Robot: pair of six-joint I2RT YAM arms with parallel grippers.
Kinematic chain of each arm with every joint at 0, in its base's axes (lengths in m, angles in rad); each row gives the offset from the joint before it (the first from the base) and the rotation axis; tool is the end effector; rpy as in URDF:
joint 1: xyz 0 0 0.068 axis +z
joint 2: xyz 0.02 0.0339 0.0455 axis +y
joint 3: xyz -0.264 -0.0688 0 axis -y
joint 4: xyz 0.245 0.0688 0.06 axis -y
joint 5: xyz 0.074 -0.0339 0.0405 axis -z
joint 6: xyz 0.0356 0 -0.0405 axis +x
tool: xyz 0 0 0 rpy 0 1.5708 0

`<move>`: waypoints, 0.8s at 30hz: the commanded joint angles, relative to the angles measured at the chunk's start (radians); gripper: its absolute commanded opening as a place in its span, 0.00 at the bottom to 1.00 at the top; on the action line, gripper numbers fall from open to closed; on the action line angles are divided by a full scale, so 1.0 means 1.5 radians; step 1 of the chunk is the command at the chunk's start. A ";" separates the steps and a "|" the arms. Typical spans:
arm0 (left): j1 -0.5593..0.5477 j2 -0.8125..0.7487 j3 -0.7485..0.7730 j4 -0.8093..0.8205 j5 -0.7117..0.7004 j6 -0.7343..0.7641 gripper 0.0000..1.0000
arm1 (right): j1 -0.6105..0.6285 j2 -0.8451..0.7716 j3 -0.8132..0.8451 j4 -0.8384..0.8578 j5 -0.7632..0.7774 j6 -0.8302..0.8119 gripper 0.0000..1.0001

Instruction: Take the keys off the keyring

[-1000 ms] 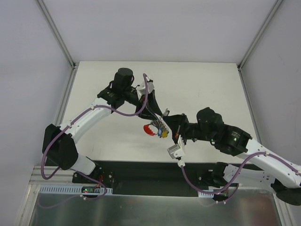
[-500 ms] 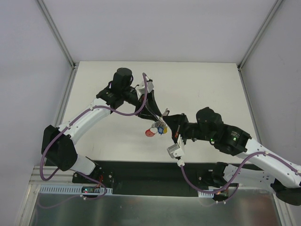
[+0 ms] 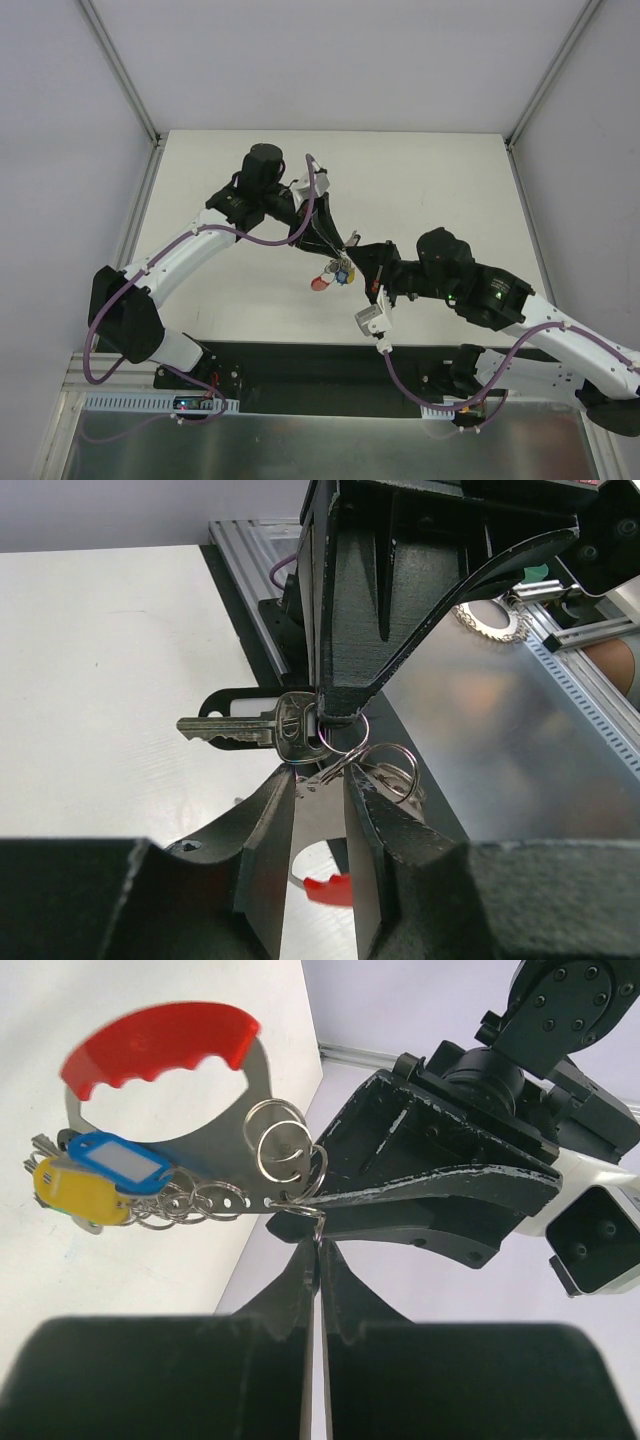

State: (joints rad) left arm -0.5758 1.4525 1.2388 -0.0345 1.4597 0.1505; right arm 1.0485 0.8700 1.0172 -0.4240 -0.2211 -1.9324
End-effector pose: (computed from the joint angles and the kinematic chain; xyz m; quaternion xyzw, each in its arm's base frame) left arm 0.2462 -0.2020 0.3632 0.5917 0.4044 -0.6109 0.3363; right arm 0.0870 0.1668 0.3809 -0.7958 -0.0026 -0.1767 0.5792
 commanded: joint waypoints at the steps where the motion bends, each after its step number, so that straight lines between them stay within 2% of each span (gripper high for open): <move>1: -0.011 -0.023 0.024 0.017 0.239 -0.012 0.24 | -0.004 -0.003 0.014 0.034 -0.005 0.002 0.01; 5: -0.016 -0.024 0.014 0.017 0.239 -0.014 0.10 | -0.004 -0.004 0.014 0.034 -0.009 0.004 0.01; 6: -0.017 -0.024 0.012 0.017 0.239 -0.013 0.00 | -0.004 -0.005 0.014 0.034 -0.009 0.005 0.01; 17: 0.002 -0.013 0.040 0.016 0.200 0.005 0.00 | 0.003 -0.037 -0.029 0.033 -0.006 0.041 0.01; 22: 0.002 -0.012 0.038 0.016 0.109 0.007 0.00 | 0.012 -0.043 -0.040 0.015 0.004 0.062 0.01; 24: 0.002 -0.008 0.038 0.015 0.108 -0.001 0.00 | 0.013 -0.043 -0.042 0.009 0.011 0.072 0.01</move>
State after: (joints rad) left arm -0.5812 1.4525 1.2533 -0.0437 1.4651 0.1406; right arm 1.0538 0.8181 0.9592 -0.4038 -0.1928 -1.8744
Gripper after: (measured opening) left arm 0.007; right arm 0.018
